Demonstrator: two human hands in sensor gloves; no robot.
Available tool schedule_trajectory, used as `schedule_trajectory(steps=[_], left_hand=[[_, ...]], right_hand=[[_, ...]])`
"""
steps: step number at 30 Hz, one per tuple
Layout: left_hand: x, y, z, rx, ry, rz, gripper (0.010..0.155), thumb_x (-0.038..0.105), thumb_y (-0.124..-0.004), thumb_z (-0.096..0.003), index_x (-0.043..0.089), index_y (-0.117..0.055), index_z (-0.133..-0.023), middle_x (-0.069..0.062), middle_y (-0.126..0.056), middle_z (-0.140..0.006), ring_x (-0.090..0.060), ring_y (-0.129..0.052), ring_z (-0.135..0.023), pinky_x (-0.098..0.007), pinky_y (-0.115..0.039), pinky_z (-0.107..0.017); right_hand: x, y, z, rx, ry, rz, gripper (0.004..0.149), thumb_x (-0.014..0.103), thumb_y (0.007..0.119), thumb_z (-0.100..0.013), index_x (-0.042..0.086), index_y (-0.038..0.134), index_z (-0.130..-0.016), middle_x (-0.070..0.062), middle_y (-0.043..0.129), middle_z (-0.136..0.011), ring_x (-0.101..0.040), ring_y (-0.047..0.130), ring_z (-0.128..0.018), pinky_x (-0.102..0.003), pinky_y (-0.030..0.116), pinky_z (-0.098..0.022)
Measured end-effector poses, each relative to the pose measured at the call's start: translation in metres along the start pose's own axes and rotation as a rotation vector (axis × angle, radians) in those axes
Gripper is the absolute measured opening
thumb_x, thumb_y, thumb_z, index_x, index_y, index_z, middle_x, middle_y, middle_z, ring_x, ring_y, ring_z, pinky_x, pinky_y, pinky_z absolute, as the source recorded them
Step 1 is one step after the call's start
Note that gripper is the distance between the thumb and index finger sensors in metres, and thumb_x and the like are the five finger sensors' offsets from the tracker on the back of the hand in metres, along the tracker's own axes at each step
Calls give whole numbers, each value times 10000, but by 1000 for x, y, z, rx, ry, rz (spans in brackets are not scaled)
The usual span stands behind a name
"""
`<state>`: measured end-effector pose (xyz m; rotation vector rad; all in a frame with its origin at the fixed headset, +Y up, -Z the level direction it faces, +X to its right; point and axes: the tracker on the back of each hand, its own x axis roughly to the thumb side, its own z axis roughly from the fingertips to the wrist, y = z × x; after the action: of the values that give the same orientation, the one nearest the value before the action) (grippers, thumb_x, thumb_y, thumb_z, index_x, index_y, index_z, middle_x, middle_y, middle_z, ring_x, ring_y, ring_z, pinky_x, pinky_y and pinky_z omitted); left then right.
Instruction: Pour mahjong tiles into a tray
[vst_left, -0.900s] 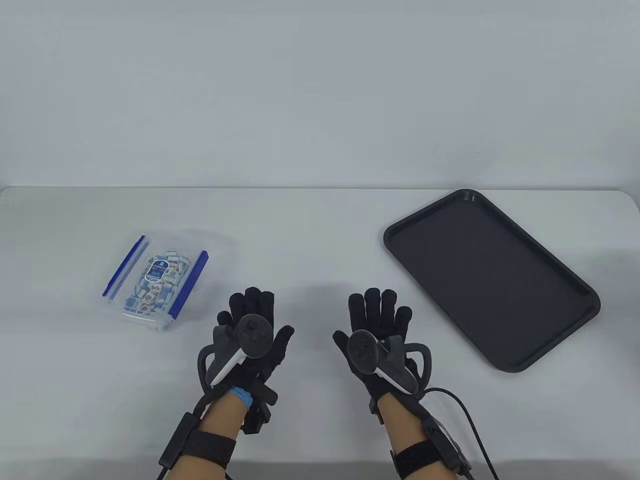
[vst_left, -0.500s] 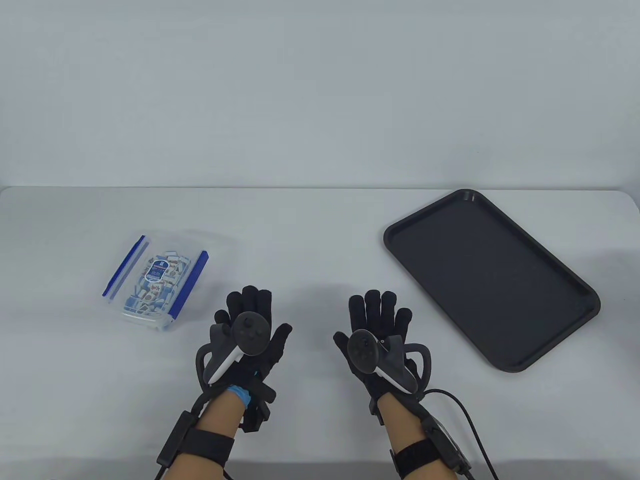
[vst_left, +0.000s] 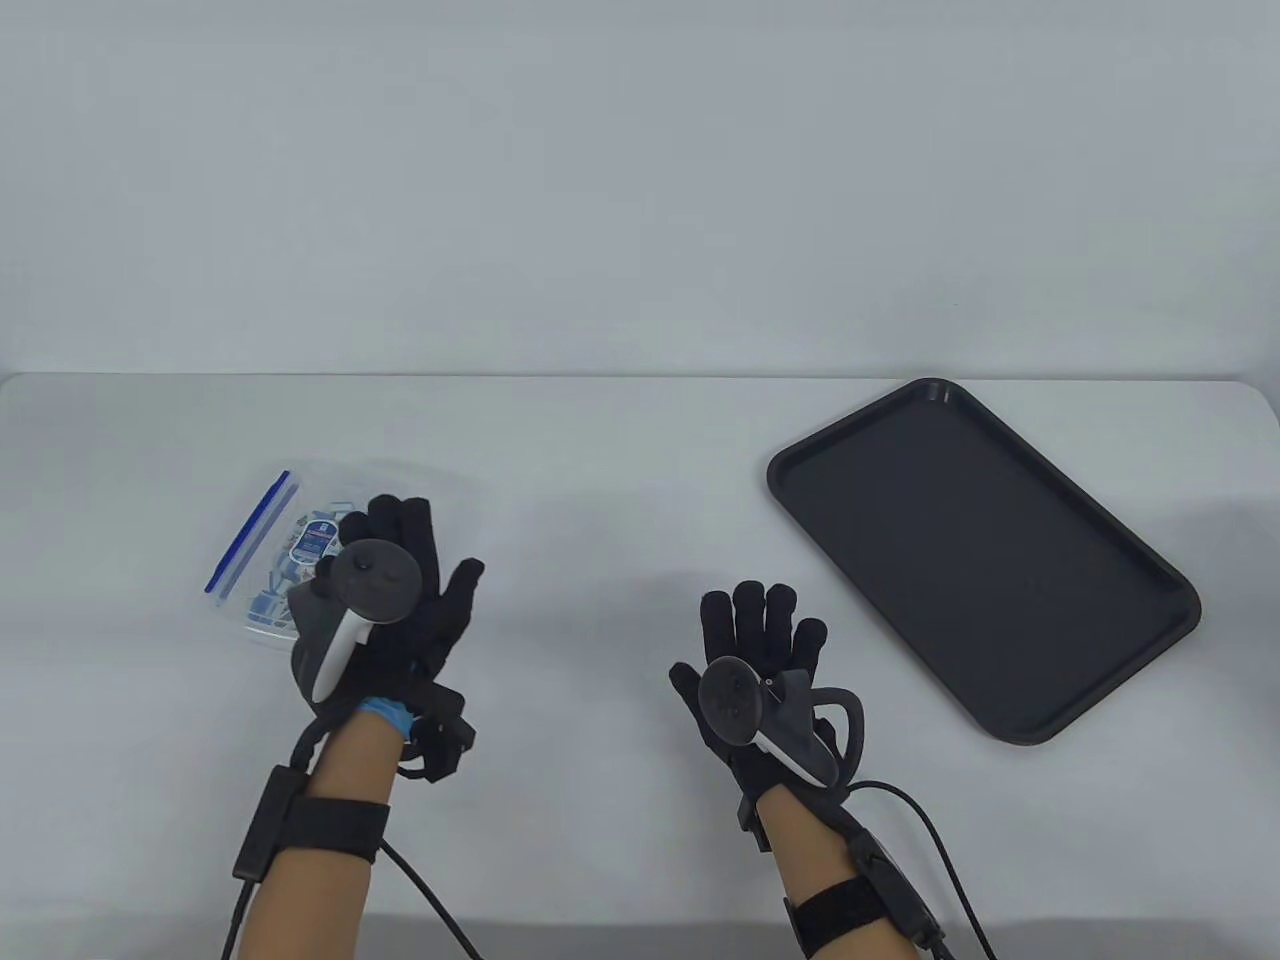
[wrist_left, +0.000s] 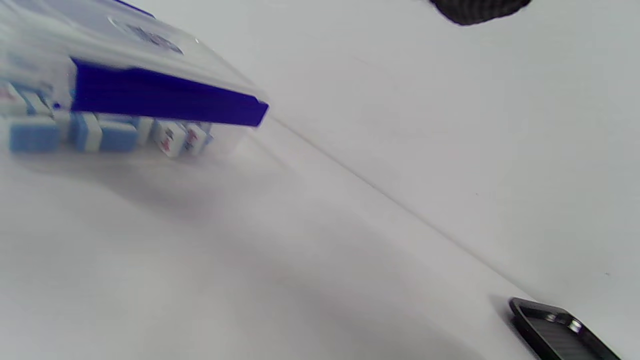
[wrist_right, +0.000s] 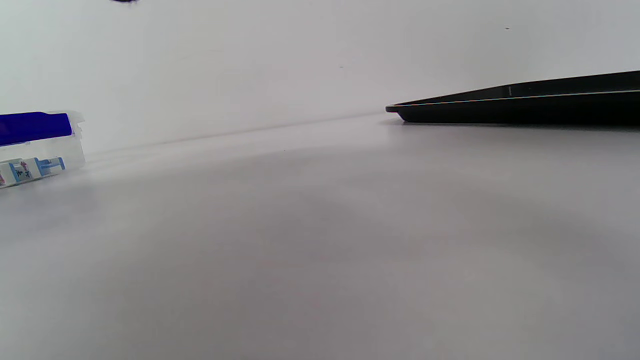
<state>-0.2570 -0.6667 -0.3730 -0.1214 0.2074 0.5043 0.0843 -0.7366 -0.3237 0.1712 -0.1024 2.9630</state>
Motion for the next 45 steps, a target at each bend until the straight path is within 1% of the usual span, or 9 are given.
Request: schedule_trajectory(steps=[3,9,11,17,20,22,26,34,45], left_hand=[[-22,26,-17,43,64,-38,730,667,-492,-580,488,-6,-1094,185,102,-1197,-105,192,-1112,-414,117,-769],[-79,50,-41,62,250,-108,727,670,-496,-580,507,-2,-1087,204,99,-1199,-89,186,-1120,-411,112,-782],[-103,49,-46,26,366,-77,732,675,-495,-580,517,18,-1078,213,117,-1193,-82,204,-1116,-410,123,-782],[-150,28,-49,-70,557,5,759,685,-501,-592,472,32,-1089,161,110,-1205,-139,173,-1126,-439,76,-794],[-164,22,-48,-121,592,52,801,713,-488,-579,421,33,-1113,109,51,-1234,-193,89,-1157,-466,-5,-816],[-171,20,-48,-112,572,183,803,696,-524,-587,385,-24,-1133,62,-51,-1256,-247,-37,-1182,-487,-113,-835],[-174,21,-47,-102,552,252,790,657,-569,-609,371,-70,-1152,1,-198,-1262,-286,-258,-1178,-489,-255,-848],[-163,24,-42,-120,514,139,876,706,-669,-561,241,-245,-1169,-76,-405,-1181,-339,-462,-1090,-514,-388,-819],[-130,0,-36,-132,279,197,842,538,-682,-628,187,-119,-1146,-138,-235,-1208,-401,-387,-1086,-477,-412,-805]], right_hand=[[0,0,-1,1,6,-12,732,602,444,-600,251,130,-1160,-130,60,-1185,-400,-10,-1070,-590,50,-736],[-1,1,-2,9,12,-15,732,603,444,-602,249,131,-1162,-132,64,-1186,-404,-5,-1070,-591,53,-736],[-1,1,-2,14,17,-20,734,604,446,-602,247,133,-1162,-132,65,-1187,-403,-6,-1070,-591,53,-736],[0,2,-3,30,23,-26,733,603,446,-604,246,135,-1164,-135,73,-1189,-407,0,-1071,-592,56,-737],[0,2,-3,34,24,-24,733,604,445,-604,246,136,-1164,-136,75,-1190,-406,0,-1072,-592,57,-737],[0,3,-4,37,26,-28,735,604,448,-603,245,138,-1164,-135,75,-1190,-407,2,-1072,-592,58,-738],[0,3,-4,44,27,-25,734,603,448,-604,244,138,-1165,-136,81,-1190,-406,7,-1074,-593,60,-738],[1,4,-5,52,37,-27,733,601,448,-604,242,144,-1165,-139,84,-1191,-409,11,-1074,-594,65,-739],[-1,4,-5,63,53,-35,729,597,449,-605,239,152,-1166,-139,89,-1191,-410,17,-1074,-594,70,-740]])
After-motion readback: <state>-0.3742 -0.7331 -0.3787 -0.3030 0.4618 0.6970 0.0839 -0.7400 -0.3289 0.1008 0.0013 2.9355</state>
